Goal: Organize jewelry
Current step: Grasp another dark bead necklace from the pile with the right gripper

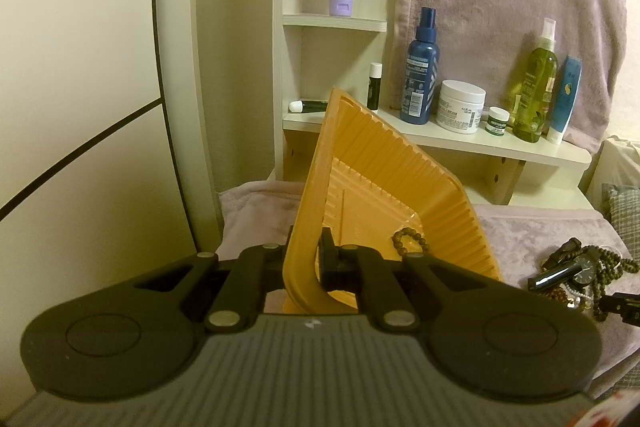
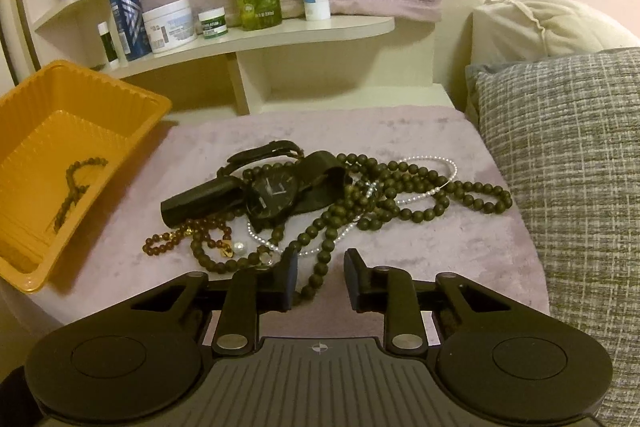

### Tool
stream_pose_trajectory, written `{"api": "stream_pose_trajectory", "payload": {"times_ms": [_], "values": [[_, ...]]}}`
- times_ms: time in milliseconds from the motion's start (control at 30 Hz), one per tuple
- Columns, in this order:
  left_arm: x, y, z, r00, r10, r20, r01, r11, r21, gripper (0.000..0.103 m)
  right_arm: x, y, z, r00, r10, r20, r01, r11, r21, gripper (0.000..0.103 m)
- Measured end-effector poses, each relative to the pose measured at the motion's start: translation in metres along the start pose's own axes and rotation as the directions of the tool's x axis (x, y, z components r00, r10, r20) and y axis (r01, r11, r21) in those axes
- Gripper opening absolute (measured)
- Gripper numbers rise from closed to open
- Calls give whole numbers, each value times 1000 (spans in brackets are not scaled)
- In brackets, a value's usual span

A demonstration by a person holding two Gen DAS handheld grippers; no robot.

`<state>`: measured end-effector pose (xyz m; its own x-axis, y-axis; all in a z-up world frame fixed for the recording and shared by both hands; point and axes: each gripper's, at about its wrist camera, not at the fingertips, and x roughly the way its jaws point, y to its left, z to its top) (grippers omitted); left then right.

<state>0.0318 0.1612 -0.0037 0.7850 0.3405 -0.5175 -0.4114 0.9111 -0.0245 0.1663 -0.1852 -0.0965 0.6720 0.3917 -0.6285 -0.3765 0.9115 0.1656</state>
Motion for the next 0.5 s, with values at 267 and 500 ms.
{"api": "stream_pose_trajectory", "payload": {"times_ms": [267, 500], "values": [[1, 0, 0, 1000, -1, 0, 1, 1000, 0, 6, 6, 11, -7, 999, -36, -1, 35, 995, -97, 22], [2, 1, 0, 1000, -4, 0, 4, 1000, -2, 7, 3, 16, -2, 1000, -31, -6, 30, 991, -134, 6]]}}
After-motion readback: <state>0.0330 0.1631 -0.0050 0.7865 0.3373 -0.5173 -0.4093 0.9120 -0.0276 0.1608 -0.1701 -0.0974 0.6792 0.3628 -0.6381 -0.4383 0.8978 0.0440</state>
